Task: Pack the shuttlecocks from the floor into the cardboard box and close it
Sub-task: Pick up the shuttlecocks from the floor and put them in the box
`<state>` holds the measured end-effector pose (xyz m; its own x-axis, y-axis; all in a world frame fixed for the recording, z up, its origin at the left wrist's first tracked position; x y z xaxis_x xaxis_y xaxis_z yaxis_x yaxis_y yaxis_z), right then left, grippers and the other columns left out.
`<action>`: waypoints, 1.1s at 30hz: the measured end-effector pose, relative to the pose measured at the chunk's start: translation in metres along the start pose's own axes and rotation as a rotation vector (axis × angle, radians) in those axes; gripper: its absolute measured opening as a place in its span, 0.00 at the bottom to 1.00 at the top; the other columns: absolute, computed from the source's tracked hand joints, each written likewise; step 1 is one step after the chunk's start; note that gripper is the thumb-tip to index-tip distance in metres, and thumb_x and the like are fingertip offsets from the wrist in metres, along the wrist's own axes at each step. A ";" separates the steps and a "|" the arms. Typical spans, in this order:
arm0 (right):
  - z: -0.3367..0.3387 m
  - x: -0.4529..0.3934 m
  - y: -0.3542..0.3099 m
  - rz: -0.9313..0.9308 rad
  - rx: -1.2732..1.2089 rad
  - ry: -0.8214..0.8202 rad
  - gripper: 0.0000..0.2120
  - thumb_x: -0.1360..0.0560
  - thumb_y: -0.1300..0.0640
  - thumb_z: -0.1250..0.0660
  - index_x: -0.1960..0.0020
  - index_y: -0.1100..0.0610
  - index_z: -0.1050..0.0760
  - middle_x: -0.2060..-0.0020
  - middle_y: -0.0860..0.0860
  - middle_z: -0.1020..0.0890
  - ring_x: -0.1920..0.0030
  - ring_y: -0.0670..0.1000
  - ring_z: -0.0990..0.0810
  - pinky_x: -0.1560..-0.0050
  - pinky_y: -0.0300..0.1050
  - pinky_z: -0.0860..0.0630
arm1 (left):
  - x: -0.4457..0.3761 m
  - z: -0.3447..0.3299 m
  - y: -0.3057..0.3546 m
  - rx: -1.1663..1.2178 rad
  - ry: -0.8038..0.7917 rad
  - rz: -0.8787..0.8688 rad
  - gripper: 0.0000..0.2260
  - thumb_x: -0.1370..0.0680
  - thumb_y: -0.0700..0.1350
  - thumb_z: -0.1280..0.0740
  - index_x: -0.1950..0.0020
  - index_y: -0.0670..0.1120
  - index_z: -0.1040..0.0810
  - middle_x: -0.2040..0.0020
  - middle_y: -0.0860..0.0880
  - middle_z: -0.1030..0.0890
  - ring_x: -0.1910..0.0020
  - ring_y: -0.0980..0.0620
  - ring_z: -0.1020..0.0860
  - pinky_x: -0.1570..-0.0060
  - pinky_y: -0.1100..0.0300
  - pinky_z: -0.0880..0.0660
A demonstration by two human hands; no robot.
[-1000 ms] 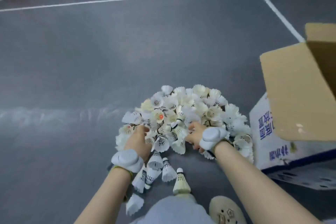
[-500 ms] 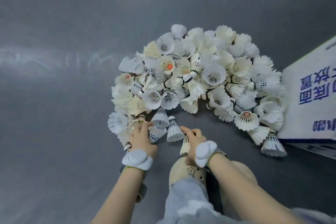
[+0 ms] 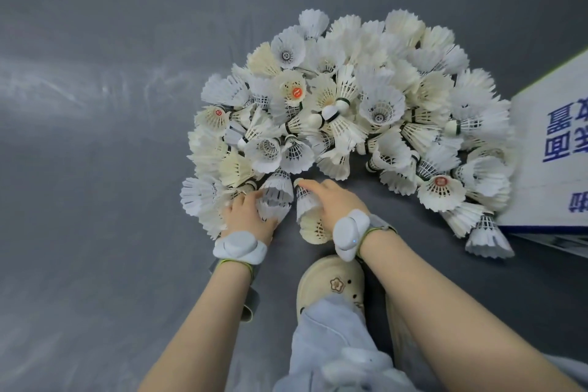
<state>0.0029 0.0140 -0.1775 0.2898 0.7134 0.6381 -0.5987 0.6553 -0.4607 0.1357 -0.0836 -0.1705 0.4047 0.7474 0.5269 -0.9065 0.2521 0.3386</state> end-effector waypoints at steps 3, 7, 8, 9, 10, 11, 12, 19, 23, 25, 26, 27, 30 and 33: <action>-0.005 -0.004 -0.007 0.044 -0.023 -0.081 0.39 0.31 0.68 0.39 0.25 0.44 0.45 0.39 0.56 0.32 0.43 0.62 0.26 0.55 0.45 0.32 | 0.004 0.000 -0.003 0.030 0.015 0.017 0.25 0.27 0.41 0.34 0.31 0.47 0.32 0.32 0.45 0.30 0.32 0.43 0.36 0.38 0.54 0.36; -0.004 -0.006 -0.008 0.033 -0.018 -0.096 0.32 0.29 0.66 0.38 0.27 0.51 0.38 0.38 0.60 0.29 0.38 0.62 0.28 0.41 0.48 0.29 | 0.012 -0.001 -0.003 0.081 0.059 -0.003 0.23 0.28 0.35 0.37 0.32 0.45 0.29 0.34 0.45 0.27 0.34 0.42 0.33 0.36 0.54 0.36; -0.002 -0.005 -0.007 0.016 -0.007 -0.085 0.30 0.28 0.67 0.39 0.27 0.53 0.36 0.37 0.60 0.27 0.37 0.61 0.28 0.39 0.49 0.29 | 0.013 0.000 -0.002 0.090 0.075 -0.002 0.23 0.28 0.34 0.37 0.33 0.44 0.28 0.34 0.45 0.27 0.34 0.42 0.33 0.36 0.54 0.35; 0.000 -0.004 -0.005 -0.002 -0.008 -0.071 0.28 0.28 0.67 0.39 0.28 0.55 0.34 0.36 0.60 0.25 0.36 0.61 0.28 0.37 0.50 0.28 | 0.015 0.001 -0.002 0.099 0.087 0.000 0.23 0.28 0.34 0.38 0.33 0.44 0.28 0.35 0.45 0.27 0.35 0.42 0.32 0.36 0.55 0.35; 0.003 -0.002 -0.003 -0.024 -0.031 -0.053 0.27 0.28 0.67 0.40 0.30 0.55 0.32 0.37 0.59 0.24 0.36 0.60 0.27 0.37 0.51 0.28 | 0.016 0.002 -0.002 0.111 0.098 0.003 0.23 0.28 0.33 0.38 0.33 0.43 0.27 0.35 0.45 0.26 0.35 0.43 0.31 0.36 0.55 0.35; 0.006 0.000 0.000 -0.049 -0.066 -0.029 0.26 0.28 0.67 0.40 0.31 0.56 0.30 0.37 0.59 0.23 0.36 0.59 0.27 0.37 0.51 0.28 | 0.017 0.004 -0.001 0.123 0.107 0.010 0.22 0.28 0.33 0.38 0.33 0.43 0.27 0.35 0.45 0.26 0.35 0.43 0.30 0.37 0.55 0.33; 0.010 0.002 0.002 -0.071 -0.097 0.003 0.24 0.28 0.67 0.40 0.33 0.58 0.28 0.39 0.59 0.22 0.36 0.59 0.26 0.38 0.51 0.27 | 0.018 0.006 -0.002 0.128 0.118 0.016 0.22 0.28 0.33 0.38 0.34 0.43 0.26 0.36 0.44 0.25 0.37 0.43 0.29 0.39 0.55 0.32; 0.041 0.016 0.007 -0.215 -0.165 0.048 0.19 0.26 0.69 0.42 0.38 0.64 0.24 0.40 0.61 0.21 0.38 0.57 0.23 0.37 0.49 0.26 | 0.035 0.031 0.006 0.159 0.156 0.044 0.18 0.28 0.33 0.38 0.40 0.42 0.22 0.41 0.43 0.22 0.41 0.44 0.25 0.48 0.61 0.31; 0.069 0.034 -0.002 -0.221 -0.071 0.076 0.17 0.24 0.67 0.43 0.40 0.60 0.21 0.40 0.59 0.21 0.40 0.57 0.22 0.39 0.44 0.25 | 0.051 0.053 0.020 0.140 0.179 0.004 0.17 0.28 0.33 0.39 0.41 0.40 0.21 0.41 0.42 0.21 0.40 0.42 0.25 0.44 0.59 0.30; 0.086 0.046 -0.010 -0.197 0.007 0.108 0.19 0.24 0.68 0.44 0.40 0.59 0.21 0.41 0.58 0.21 0.42 0.58 0.22 0.41 0.44 0.24 | 0.060 0.063 0.027 0.135 0.177 -0.017 0.17 0.28 0.34 0.39 0.40 0.40 0.21 0.41 0.42 0.21 0.41 0.43 0.24 0.45 0.60 0.31; 0.094 0.052 -0.014 -0.198 0.033 0.112 0.19 0.24 0.68 0.45 0.40 0.59 0.21 0.41 0.58 0.21 0.42 0.58 0.22 0.41 0.44 0.24 | 0.065 0.067 0.031 0.129 0.168 -0.029 0.17 0.28 0.34 0.39 0.41 0.40 0.21 0.41 0.42 0.21 0.41 0.43 0.24 0.46 0.60 0.31; 0.104 0.059 -0.017 -0.197 0.060 0.121 0.18 0.24 0.67 0.45 0.40 0.59 0.21 0.41 0.58 0.21 0.42 0.58 0.22 0.40 0.44 0.24 | 0.070 0.073 0.036 0.126 0.158 -0.043 0.17 0.28 0.34 0.38 0.41 0.41 0.21 0.41 0.42 0.21 0.42 0.44 0.24 0.47 0.60 0.31; 0.139 0.085 -0.030 -0.188 0.142 0.191 0.17 0.24 0.66 0.44 0.41 0.59 0.21 0.43 0.58 0.20 0.42 0.57 0.22 0.43 0.42 0.25 | 0.085 0.093 0.055 0.127 0.144 -0.104 0.17 0.28 0.35 0.38 0.41 0.42 0.21 0.41 0.44 0.21 0.42 0.45 0.24 0.49 0.63 0.33; 0.178 0.117 -0.046 -0.165 0.249 0.279 0.19 0.25 0.69 0.44 0.42 0.58 0.20 0.48 0.57 0.19 0.44 0.56 0.21 0.49 0.42 0.24 | 0.102 0.122 0.079 0.126 0.170 -0.157 0.17 0.26 0.35 0.37 0.38 0.43 0.23 0.37 0.45 0.23 0.39 0.47 0.25 0.44 0.62 0.31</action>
<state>-0.0680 0.0231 0.0280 0.5681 0.6660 0.4834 -0.6797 0.7109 -0.1806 0.1199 -0.0628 0.0054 0.5033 0.8006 0.3250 -0.8080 0.3027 0.5056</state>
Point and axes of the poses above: each hand's wrist, its own x-axis away from the middle knuckle, its own z-axis out of the back of the hand, y = z × x, the point moved 6 cm from there along -x, towards the middle knuckle
